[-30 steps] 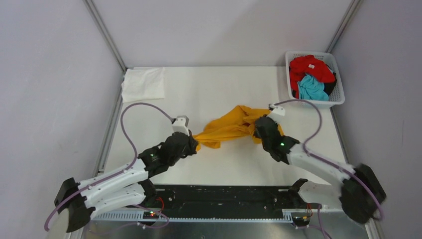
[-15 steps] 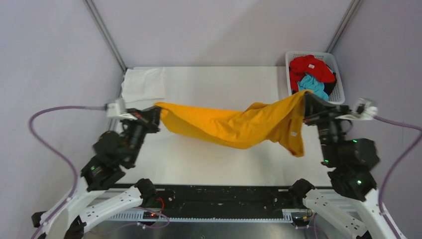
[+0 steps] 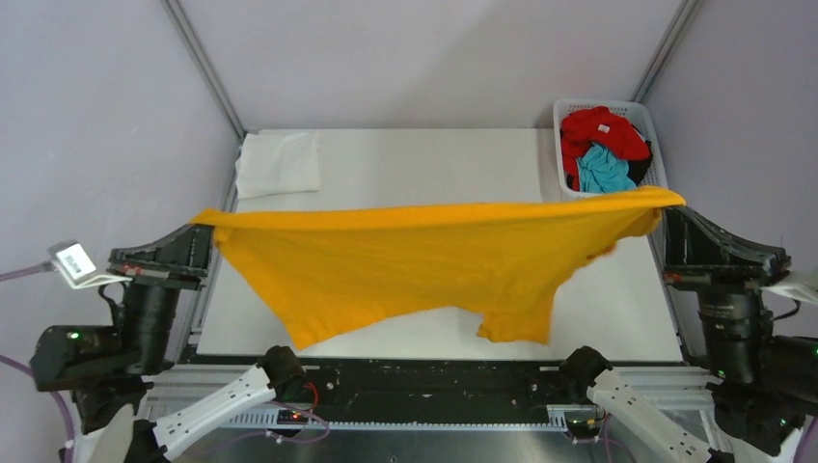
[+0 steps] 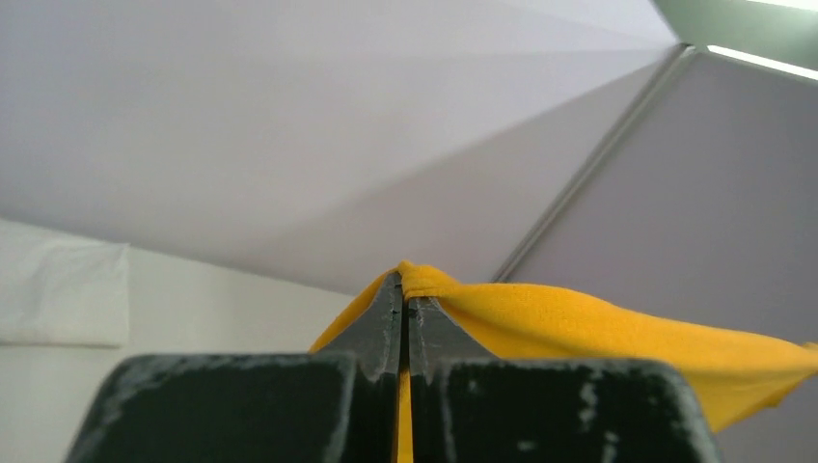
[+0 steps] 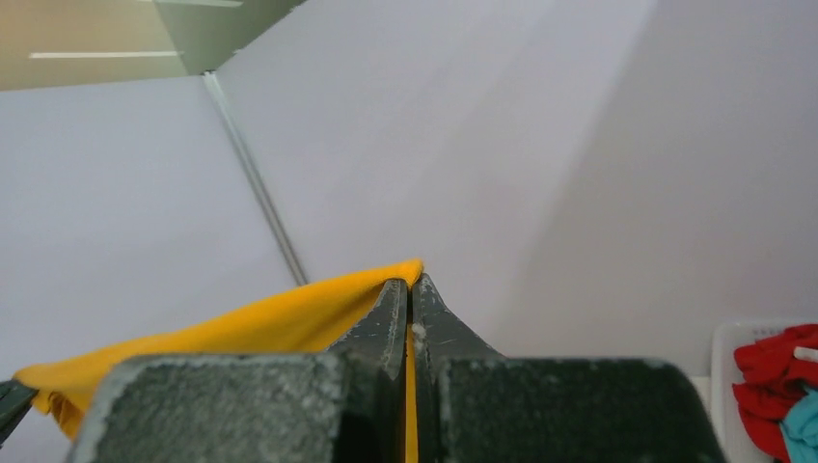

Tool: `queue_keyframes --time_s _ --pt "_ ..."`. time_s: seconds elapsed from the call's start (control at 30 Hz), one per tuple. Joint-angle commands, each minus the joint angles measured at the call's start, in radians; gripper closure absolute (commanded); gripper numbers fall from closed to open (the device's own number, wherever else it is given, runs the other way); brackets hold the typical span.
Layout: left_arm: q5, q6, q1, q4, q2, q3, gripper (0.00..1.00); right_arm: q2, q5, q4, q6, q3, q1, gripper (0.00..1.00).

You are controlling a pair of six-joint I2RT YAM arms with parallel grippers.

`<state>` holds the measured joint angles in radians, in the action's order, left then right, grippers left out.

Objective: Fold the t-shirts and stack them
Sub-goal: Flatten out the tshirt

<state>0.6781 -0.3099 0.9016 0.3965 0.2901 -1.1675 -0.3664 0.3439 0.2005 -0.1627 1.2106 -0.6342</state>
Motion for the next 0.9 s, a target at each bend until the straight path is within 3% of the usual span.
queue_keyframes --time_s 0.0,0.17,0.3,0.43,0.57,0.63,0.7,0.77,0.83,0.87 --pt "-0.106 0.057 0.000 0.017 -0.014 -0.086 1.00 0.042 -0.095 0.035 -0.020 0.082 0.019 1.00" --pt "-0.205 0.054 -0.001 0.035 0.007 -0.135 1.00 0.064 -0.190 0.062 -0.070 0.113 0.068 1.00" --pt "-0.169 0.036 -0.002 0.070 0.055 -0.166 1.00 0.059 -0.187 0.074 -0.080 0.122 0.131 1.00" --pt "0.019 0.035 0.000 0.073 0.124 -0.154 1.00 0.021 -0.128 0.096 -0.067 0.121 0.168 1.00" --pt "0.383 0.031 -0.001 0.067 0.280 -0.115 1.00 -0.073 0.035 0.070 -0.026 0.076 0.172 1.00" --pt "0.492 0.013 -0.013 0.059 0.373 -0.085 1.00 -0.134 0.114 0.026 -0.002 0.019 0.172 1.00" --pt "0.387 -0.020 -0.096 0.059 0.456 -0.053 1.00 -0.175 0.181 -0.021 0.018 -0.045 0.173 1.00" --pt "0.212 -0.089 -0.237 0.058 0.533 -0.009 1.00 -0.213 0.236 -0.078 0.028 -0.112 0.179 1.00" --pt "0.097 -0.158 -0.399 0.046 0.624 0.025 1.00 -0.260 0.264 -0.125 0.025 -0.172 0.196 1.00" --pt "0.074 -0.167 -0.427 0.038 0.694 0.033 1.00 -0.276 0.261 -0.137 0.021 -0.208 0.206 1.00"
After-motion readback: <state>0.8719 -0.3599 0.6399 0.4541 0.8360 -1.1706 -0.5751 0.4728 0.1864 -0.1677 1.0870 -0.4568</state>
